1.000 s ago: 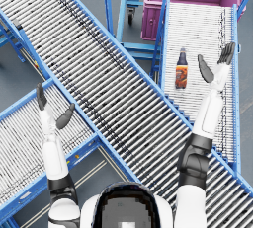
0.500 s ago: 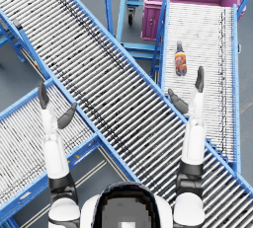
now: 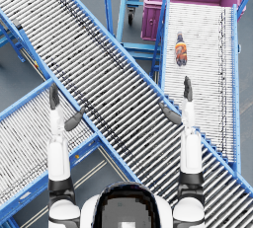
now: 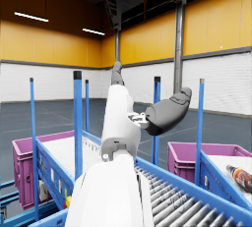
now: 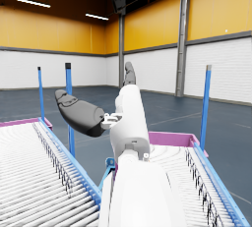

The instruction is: Pick up the oil and place it on the left assembly line, put the cola on the right, and keep Sprite still

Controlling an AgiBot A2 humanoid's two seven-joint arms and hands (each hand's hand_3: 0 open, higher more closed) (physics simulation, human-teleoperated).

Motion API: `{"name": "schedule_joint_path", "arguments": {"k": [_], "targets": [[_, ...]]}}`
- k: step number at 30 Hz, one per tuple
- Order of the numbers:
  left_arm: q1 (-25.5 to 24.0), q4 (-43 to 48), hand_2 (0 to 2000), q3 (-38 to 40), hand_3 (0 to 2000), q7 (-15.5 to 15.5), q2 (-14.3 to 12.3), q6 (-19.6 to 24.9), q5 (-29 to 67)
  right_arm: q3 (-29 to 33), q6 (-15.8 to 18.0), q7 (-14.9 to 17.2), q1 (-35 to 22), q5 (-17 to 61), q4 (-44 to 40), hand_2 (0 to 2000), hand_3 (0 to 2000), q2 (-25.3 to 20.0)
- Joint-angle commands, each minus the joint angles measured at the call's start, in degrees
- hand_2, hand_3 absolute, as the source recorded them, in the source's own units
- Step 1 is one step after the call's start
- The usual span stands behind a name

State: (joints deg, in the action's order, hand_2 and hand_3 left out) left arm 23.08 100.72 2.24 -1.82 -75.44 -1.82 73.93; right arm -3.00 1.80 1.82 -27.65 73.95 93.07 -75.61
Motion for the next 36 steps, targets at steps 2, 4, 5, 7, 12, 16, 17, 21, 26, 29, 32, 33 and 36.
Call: {"name": "schedule_joint_path", "arguments": {"k": [2, 4, 5, 7, 12, 16, 17, 21, 26, 29, 32, 33, 36], "targets": [[-0.8, 0.3, 0, -1.6, 0, -0.5, 0.8, -0.5, -2.0, -1.0, 0.5, 0.5, 1.3, -2.0, 1.2, 0, 0, 0.8], [-1.6, 0.5, 0, -3.3, 0, -0.9, 1.5, -0.9, -4.0, -2.1, 0.9, 0.9, 2.7, -4.0, 2.4, 0, 0, 1.6], [-2.0, 0.7, 0, -4.1, 0, -1.2, 1.9, -1.2, -5.0, -2.6, 1.2, 1.2, 3.3, -5.0, 2.9, 0, 0, 1.9], [-2.8, 0.9, 0, -5.8, 0, -1.7, 2.7, -1.7, -7.0, -3.6, 1.6, 1.7, 4.7, -7.0, 4.1, 0, 0, 2.7], [-4.7, 1.6, 0, -10.0, 0, -2.9, 4.6, -2.9, -12.1, -6.2, 2.8, 2.9, 8.1, -12.1, 7.1, 0, 0, 4.7], [-6.2, 2.1, 0, -13.1, 0, -3.7, 6.0, -3.8, -15.8, -8.1, 3.7, 3.8, 10.5, -15.8, 9.3, 0, 0, 6.2], [-6.3, 2.1, 0, -13.3, 0, -3.8, 6.1, -3.8, -16.0, -8.3, 3.8, 3.8, 10.7, -16.0, 9.5, 0, 0, 6.2], [-6.4, 2.2, 0, -13.7, 0, -3.9, 6.2, -3.9, -16.5, -8.5, 3.9, 3.9, 11.0, -16.5, 9.7, 0, 0, 6.4], [-6.5, 2.2, 0, -13.8, 0, -3.9, 6.3, -4.0, -16.6, -8.6, 3.9, 4.0, 11.1, -16.6, 9.8, 0, 0, 6.5], [-6.5, 2.2, 0, -13.8, 0, -3.9, 6.3, -4.0, -16.6, -8.6, 3.9, 4.0, 11.1, -16.7, 9.8, 0, 0, 6.5], [-6.5, 2.2, 0, -13.8, 0, -3.9, 6.3, -4.0, -16.6, -8.6, 3.9, 4.0, 11.1, -16.7, 9.8, 0, 0, 6.5], [-6.5, 2.2, 0, -13.8, 0, -3.9, 6.3, -4.0, -16.6, -8.6, 3.9, 4.0, 11.1, -16.7, 9.8, 0, 0, 6.5], [-6.5, 2.2, 0, -13.8, 0, -3.9, 6.3, -4.0, -16.6, -8.6, 3.9, 4.0, 11.1, -16.7, 9.8, 0, 0, 6.5]]}}
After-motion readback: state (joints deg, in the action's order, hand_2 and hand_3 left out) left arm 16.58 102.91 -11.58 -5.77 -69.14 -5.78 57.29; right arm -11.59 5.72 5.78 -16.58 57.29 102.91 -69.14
